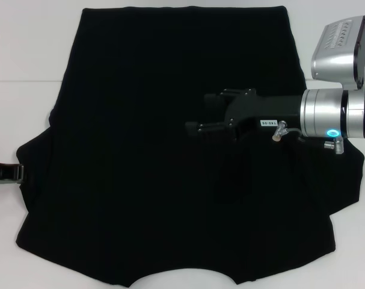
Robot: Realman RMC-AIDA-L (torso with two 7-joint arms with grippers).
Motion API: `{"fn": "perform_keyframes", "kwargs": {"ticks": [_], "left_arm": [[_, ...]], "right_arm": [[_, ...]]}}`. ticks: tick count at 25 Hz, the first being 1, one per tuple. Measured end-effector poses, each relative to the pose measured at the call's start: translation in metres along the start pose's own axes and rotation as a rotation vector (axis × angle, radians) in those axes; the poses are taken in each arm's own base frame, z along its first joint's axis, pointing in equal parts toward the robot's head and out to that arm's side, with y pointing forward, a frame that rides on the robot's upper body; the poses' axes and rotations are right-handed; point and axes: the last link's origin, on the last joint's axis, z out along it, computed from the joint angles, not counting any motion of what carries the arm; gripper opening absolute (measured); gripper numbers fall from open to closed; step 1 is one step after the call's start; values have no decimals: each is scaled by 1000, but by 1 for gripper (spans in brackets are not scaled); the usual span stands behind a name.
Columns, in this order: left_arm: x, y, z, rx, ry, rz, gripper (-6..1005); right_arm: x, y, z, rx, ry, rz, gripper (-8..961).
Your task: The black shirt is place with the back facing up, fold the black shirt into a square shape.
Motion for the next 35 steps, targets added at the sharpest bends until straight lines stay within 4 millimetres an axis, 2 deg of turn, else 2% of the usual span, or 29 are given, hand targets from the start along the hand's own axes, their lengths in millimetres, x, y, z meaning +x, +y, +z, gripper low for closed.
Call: {"fn": "perform_keyframes", "kwargs": {"ticks": [9, 29, 35], "left_arm": [[0, -3, -1, 7, 11, -11, 5], [-3, -35, -24, 56, 98, -112, -1], [-7, -39, -25, 61, 97, -123, -1]], "right_arm": [[2, 0, -1, 5, -7, 5, 898], [4, 4, 0, -6, -49, 10, 899], [4, 5, 0, -9, -49, 10, 899]]}}
